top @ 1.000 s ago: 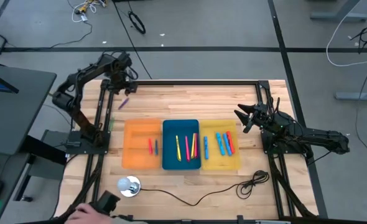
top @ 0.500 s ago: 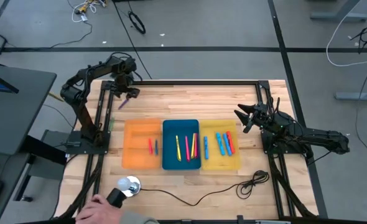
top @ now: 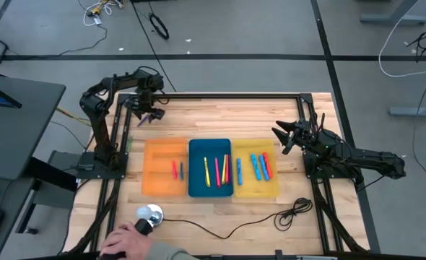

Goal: Pick & Place Markers
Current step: Put the small violet pen into the orange bin

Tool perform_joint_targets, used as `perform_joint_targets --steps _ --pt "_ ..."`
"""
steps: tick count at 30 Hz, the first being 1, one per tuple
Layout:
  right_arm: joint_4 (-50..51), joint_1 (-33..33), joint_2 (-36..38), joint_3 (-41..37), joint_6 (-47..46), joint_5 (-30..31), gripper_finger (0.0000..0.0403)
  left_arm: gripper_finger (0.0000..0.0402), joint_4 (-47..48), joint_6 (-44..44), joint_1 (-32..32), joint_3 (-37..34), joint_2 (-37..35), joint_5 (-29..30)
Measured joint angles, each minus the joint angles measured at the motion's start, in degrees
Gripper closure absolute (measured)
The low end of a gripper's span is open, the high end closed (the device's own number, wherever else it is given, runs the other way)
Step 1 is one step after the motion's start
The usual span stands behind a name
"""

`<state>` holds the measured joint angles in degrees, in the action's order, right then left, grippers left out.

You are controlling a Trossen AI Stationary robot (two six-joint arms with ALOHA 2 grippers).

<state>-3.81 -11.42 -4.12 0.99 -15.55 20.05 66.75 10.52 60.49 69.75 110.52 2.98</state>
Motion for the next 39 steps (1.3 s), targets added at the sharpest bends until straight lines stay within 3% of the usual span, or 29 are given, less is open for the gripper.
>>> perform_joint_targets --steps 15,26,39 --pt "0.0 -0.01 0.0 0.0 0.01 -0.02 0.0188 0.0212 -1.49 4.46 0.61 -0.78 0.04 2.23" --pt "0.0 -0.02 0.01 0.0 0.01 0.0 0.0188 0.0189 -3.2 8.31 0.12 -0.78 0.13 2.86" --pt "0.0 -0.02 0.01 0.0 0.02 -0.02 0.0188 0.0188 -1.62 0.74 -3.9 -3.93 0.17 5.75"
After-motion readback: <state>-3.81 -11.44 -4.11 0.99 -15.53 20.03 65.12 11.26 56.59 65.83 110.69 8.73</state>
